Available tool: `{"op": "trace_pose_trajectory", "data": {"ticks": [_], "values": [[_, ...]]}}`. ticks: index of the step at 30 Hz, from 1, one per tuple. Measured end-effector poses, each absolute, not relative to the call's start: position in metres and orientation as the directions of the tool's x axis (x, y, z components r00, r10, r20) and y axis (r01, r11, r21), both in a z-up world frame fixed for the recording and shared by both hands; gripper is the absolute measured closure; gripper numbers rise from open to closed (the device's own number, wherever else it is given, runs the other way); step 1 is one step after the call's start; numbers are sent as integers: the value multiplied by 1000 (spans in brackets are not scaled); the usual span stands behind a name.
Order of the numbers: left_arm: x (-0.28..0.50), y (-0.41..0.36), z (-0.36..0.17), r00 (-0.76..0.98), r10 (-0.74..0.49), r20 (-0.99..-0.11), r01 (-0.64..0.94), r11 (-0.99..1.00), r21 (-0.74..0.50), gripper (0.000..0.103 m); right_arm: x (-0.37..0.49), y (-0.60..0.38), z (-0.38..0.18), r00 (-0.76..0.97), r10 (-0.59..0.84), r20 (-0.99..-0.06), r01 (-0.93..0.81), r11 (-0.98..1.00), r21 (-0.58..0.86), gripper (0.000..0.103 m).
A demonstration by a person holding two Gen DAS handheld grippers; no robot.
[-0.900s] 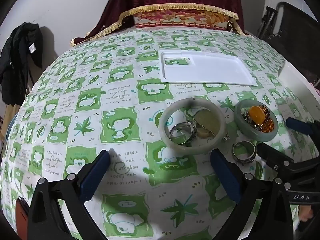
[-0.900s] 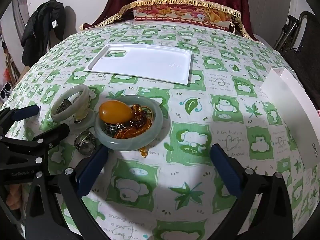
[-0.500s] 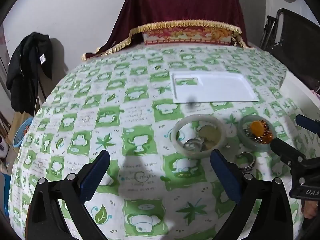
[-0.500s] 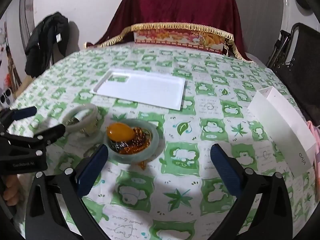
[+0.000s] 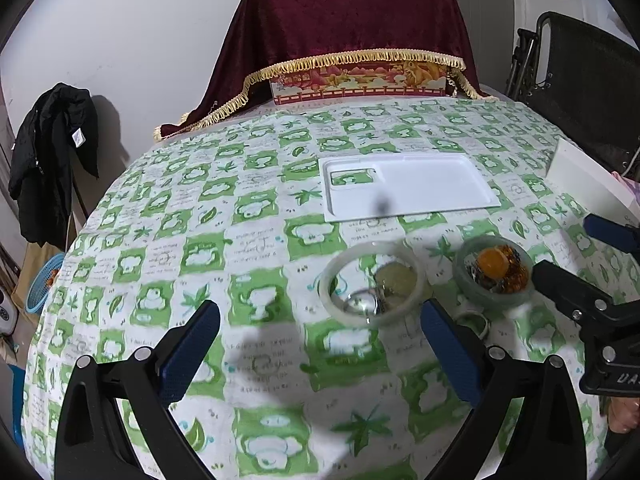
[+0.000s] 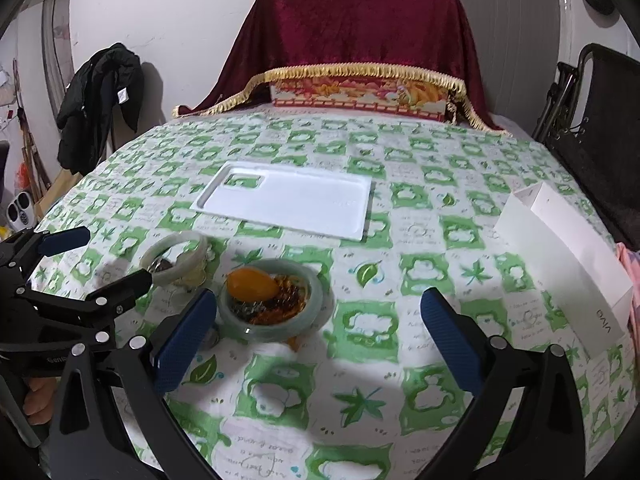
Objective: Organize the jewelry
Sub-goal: 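Move both tools toward the two jade bangles on the cloth, then grasp the pale jade bangle with left tool while right tool grasps green jade bangle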
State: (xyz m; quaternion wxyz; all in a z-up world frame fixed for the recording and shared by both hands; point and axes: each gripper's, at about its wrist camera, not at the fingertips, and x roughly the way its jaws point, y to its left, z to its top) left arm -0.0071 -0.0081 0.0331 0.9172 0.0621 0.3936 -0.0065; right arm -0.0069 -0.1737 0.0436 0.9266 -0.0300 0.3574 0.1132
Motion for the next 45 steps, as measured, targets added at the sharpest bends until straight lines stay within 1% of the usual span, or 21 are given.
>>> {"op": "trace_pose_trajectory", "data": {"ticks": [3, 7, 10, 12, 15, 17, 21, 28, 33, 37, 42, 45], "values": [[4, -10, 39, 688, 49, -724, 54, 991, 119, 3, 4, -178, 52, 715, 167, -679, -179, 982, 54, 4], [10, -17, 43, 692, 9, -722, 74, 994, 84, 3, 16, -186, 63, 700, 232, -675, -155, 973, 173, 4], [10, -23, 33, 676, 18, -736, 94, 990, 110, 3, 17, -185, 58, 700, 232, -675, -158, 973, 170, 4], [8, -25, 26, 676, 48, -736, 91, 985, 147, 3, 20, -184, 48, 675, 227, -702, -161, 974, 160, 4], [5, -23, 26, 684, 48, -728, 92, 984, 152, 3, 23, -185, 35, 625, 273, -731, -173, 962, 211, 4], [3, -23, 27, 687, 44, -725, 92, 985, 147, 3, 21, -185, 35, 624, 284, -728, -174, 959, 225, 4], [3, -20, 26, 680, 44, -732, 84, 987, 138, 3, 14, -183, 40, 657, 263, -706, -184, 965, 188, 4], [5, -12, 25, 667, 42, -743, 63, 992, 112, 3, 8, -176, 40, 658, 262, -706, -218, 964, 154, 4], [6, -1, 25, 647, -3, -763, 65, 997, 51, 3, 7, -170, 36, 655, 247, -714, -241, 964, 112, 4], [8, 2, 23, 630, -35, -776, 72, 997, 14, 3, 12, -170, 31, 629, 261, -732, -242, 961, 135, 4], [10, -3, 21, 625, -39, -780, 92, 995, 24, 3, 14, -170, 26, 629, 248, -737, -236, 964, 123, 4], [17, -7, 19, 616, -44, -787, 112, 993, 33, 3, 17, -167, 24, 613, 265, -744, -256, 958, 130, 4]]}}
